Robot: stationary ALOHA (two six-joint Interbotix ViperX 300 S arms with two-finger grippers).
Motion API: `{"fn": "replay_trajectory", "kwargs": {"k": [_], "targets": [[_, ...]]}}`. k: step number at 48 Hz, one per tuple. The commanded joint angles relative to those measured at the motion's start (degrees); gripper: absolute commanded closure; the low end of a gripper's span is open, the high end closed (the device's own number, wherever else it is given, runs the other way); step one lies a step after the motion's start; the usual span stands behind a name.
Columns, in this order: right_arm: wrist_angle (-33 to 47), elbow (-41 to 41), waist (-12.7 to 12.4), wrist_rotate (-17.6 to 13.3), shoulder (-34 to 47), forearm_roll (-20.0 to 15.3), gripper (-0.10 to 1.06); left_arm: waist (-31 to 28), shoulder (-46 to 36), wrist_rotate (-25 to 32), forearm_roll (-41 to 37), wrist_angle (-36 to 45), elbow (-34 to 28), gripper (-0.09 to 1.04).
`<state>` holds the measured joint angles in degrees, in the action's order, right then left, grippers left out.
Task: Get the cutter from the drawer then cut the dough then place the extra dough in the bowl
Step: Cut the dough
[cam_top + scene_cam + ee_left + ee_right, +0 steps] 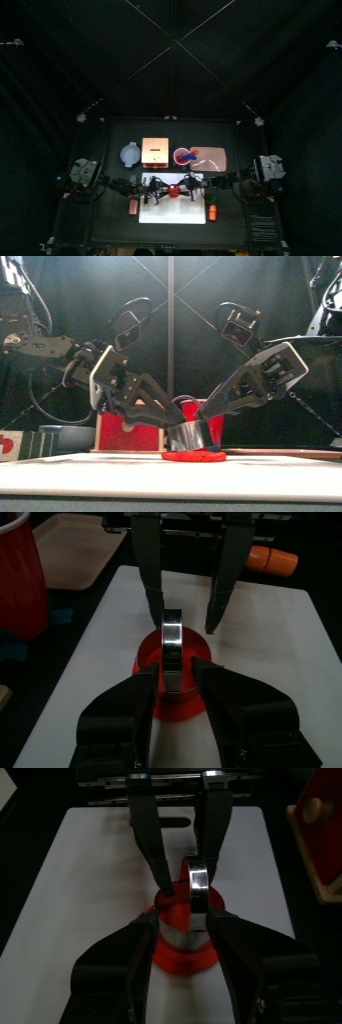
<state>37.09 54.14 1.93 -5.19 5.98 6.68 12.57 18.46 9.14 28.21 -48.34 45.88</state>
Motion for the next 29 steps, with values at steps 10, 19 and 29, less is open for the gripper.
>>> {"fn": "replay_trajectory", "kwargs": {"k": [10,19,29], "targets": [[0.18,-0.97,-0.70,0.00,-0.62,0.35,0.34,-0.18,-1.05,0.09,-0.97,1.85,-1.49,0.21],[-0.18,-1.14,-0.79,-0.09,0.35,1.85,0.46,-0.18,-0.97,0.26,-1.14,3.16,-1.41,0.28],[-3.16,-0.97,-0.88,-0.18,2.29,2.02,0.47,-0.18,-0.70,1.41,-1.49,4.83,-1.23,0.36]]}}
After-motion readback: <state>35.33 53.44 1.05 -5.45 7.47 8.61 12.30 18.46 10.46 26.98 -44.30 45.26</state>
